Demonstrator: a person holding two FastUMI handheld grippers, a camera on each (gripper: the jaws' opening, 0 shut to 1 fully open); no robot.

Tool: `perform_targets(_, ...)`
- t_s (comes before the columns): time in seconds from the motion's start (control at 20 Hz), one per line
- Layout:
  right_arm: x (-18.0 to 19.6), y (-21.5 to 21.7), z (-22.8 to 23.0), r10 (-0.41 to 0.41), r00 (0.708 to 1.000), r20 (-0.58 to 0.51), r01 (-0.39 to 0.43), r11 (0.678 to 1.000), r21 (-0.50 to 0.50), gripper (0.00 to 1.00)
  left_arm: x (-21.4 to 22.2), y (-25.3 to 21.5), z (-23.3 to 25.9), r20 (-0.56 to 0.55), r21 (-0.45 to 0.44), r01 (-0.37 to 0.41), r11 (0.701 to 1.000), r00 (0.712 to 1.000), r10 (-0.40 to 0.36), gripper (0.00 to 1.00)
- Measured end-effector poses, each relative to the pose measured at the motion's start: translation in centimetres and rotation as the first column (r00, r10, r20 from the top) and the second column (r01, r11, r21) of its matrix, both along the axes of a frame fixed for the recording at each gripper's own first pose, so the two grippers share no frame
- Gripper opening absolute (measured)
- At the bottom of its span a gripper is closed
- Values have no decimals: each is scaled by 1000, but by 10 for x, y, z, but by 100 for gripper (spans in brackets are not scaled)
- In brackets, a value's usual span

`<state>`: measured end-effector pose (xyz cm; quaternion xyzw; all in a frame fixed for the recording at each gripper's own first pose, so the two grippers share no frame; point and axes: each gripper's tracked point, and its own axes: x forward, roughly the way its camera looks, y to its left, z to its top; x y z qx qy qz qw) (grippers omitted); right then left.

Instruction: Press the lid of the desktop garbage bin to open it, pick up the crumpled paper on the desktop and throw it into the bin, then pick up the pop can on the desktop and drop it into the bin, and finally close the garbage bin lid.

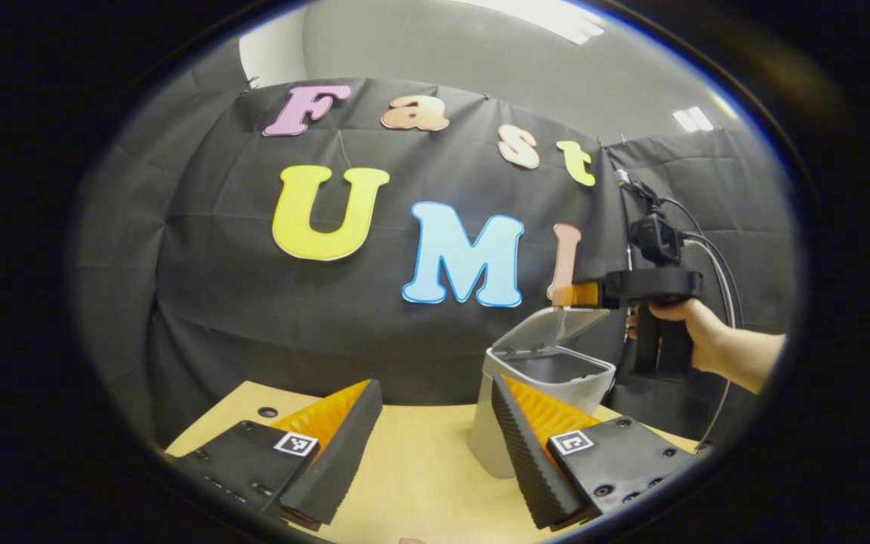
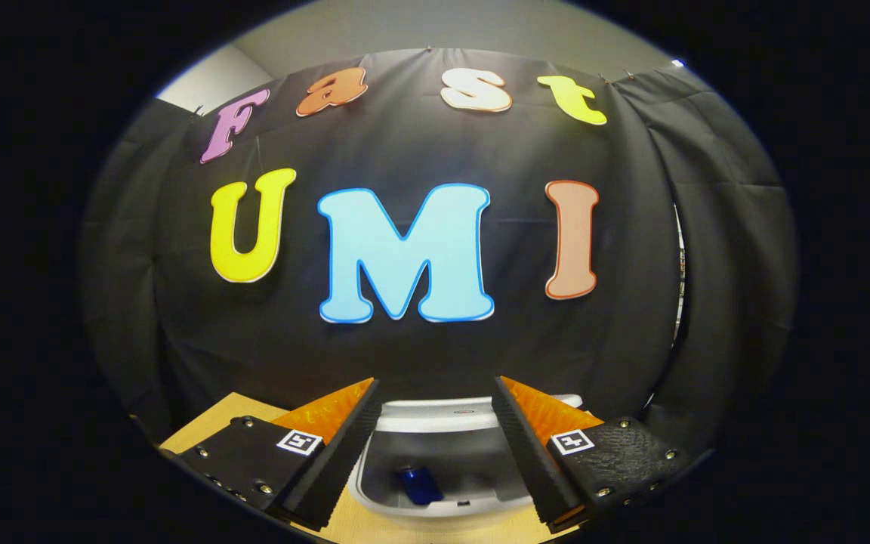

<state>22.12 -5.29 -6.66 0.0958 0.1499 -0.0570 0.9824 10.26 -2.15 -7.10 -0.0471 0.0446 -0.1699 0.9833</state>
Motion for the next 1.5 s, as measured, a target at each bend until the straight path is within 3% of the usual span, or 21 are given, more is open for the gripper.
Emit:
perform_targets(0.45, -12, 4, -74, 3, 999, -54, 0, 999, 44, 94, -42, -1, -4, -5, 41, -111, 993, 994, 112, 95)
perform_targets(0.8, -8, 3, -87, 9, 998, 60, -8, 1000, -20, 95, -56, -2, -6, -14, 55, -168, 984, 985, 169, 95)
perform_targets(1.0, -8, 3, -88, -3, 991, 133, 4, 1000, -6, 95, -53, -6, -6, -15, 59, -166, 984, 986, 167, 95)
perform_targets(1.3, -9, 4, -93, 2, 993, 121, 2, 1000, -27, 96, -43, -19, -11, -27, 67, -135, 989, 990, 137, 96)
perform_targets(1.5, -10, 4, -98, -4, 996, 94, 3, 1000, 10, 96, -36, -29, -13, -33, 83, -97, 992, 994, 100, 96)
